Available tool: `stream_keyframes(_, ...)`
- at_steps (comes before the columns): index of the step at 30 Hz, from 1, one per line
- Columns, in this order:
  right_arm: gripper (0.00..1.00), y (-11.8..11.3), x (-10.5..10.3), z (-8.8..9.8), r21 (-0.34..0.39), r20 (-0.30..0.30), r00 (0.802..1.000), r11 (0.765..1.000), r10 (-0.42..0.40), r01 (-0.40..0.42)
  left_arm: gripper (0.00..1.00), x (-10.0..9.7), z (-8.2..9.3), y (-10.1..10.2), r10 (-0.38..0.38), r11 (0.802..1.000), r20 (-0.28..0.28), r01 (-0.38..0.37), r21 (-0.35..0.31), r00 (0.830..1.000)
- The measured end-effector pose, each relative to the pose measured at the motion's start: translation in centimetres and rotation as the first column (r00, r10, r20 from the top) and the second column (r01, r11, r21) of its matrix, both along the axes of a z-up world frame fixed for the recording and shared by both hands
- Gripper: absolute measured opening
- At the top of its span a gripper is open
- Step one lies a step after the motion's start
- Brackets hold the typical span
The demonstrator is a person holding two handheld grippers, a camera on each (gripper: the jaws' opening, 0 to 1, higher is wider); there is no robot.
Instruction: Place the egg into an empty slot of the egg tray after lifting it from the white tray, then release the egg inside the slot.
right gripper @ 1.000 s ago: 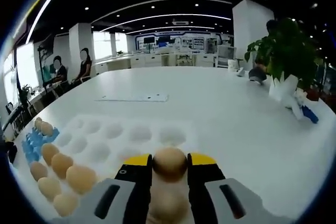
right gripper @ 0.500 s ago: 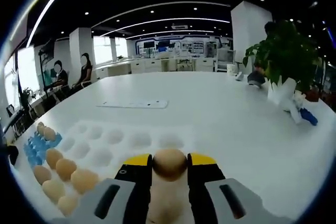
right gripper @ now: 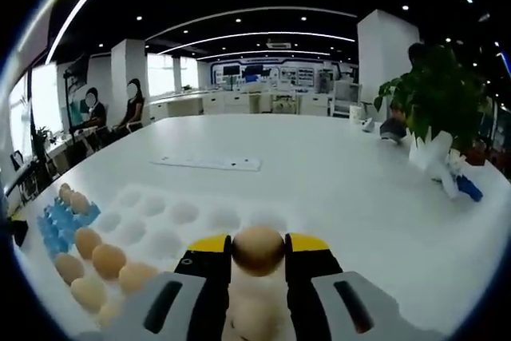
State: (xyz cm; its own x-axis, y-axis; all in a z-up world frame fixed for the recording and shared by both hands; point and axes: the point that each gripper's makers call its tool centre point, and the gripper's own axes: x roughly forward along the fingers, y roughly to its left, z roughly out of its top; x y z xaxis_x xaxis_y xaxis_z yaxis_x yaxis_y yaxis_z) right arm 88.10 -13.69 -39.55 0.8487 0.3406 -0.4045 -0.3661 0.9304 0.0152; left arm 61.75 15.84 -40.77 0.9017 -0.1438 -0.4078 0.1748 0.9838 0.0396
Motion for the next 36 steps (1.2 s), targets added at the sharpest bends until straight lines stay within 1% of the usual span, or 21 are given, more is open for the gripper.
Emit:
stream_keyframes(6, 0.27, 0.9, -0.2, 0.6, 0.004, 0.008, 1.0, 1.0, 0.022, -0.022, 0.99, 0.0, -0.1, 0.1, -0.001, 1.0, -0.005, 0.001, 0.01, 1.0)
stream_keyframes(10, 0.27, 1.3, -0.2, 0.9, 0.009, 0.011, 1.0, 1.0, 0.028, -0.029, 0.99, 0.0, -0.2, -0.1, -0.006, 1.0, -0.007, 0.006, 0.003, 1.0)
stream_keyframes(16, 0.27, 1.8, -0.3, 1.1, 0.013, 0.01, 0.999, 0.999, 0.045, -0.045, 0.99, 0.1, 0.0, -0.1, -0.007, 1.0, -0.001, 0.007, 0.004, 1.0)
stream_keyframes(22, 0.27, 3.0, -0.9, 1.2, 0.022, 0.008, 0.998, 0.997, 0.069, -0.069, 0.98, 0.1, 0.1, -0.1, -0.009, 1.0, -0.005, 0.009, 0.009, 1.0)
stream_keyframes(26, 0.27, 3.7, -1.0, 1.2, 0.016, 0.009, 0.996, 0.996, 0.089, -0.089, 0.98, 0.1, 0.0, -0.1, -0.009, 1.0, -0.009, 0.009, 0.012, 1.0)
stream_keyframes(32, 0.27, 5.6, -1.9, 1.3, 0.02, 0.005, 0.991, 0.991, 0.131, -0.131, 0.98, -0.1, -0.3, 0.0, -0.005, 1.0, -0.011, 0.005, 0.008, 1.0)
stream_keyframes(34, 0.27, 5.9, -2.1, 1.4, 0.025, 0.005, 0.991, 0.99, 0.137, -0.137, 0.98, -0.1, -0.3, 0.0, -0.009, 1.0, -0.011, 0.009, 0.008, 1.0)
stream_keyframes(36, 0.27, 6.2, -1.9, 1.5, 0.032, 0.001, 0.989, 0.988, 0.148, -0.148, 0.98, -0.3, -0.5, 0.0, -0.011, 1.0, -0.029, 0.011, 0.016, 1.0)
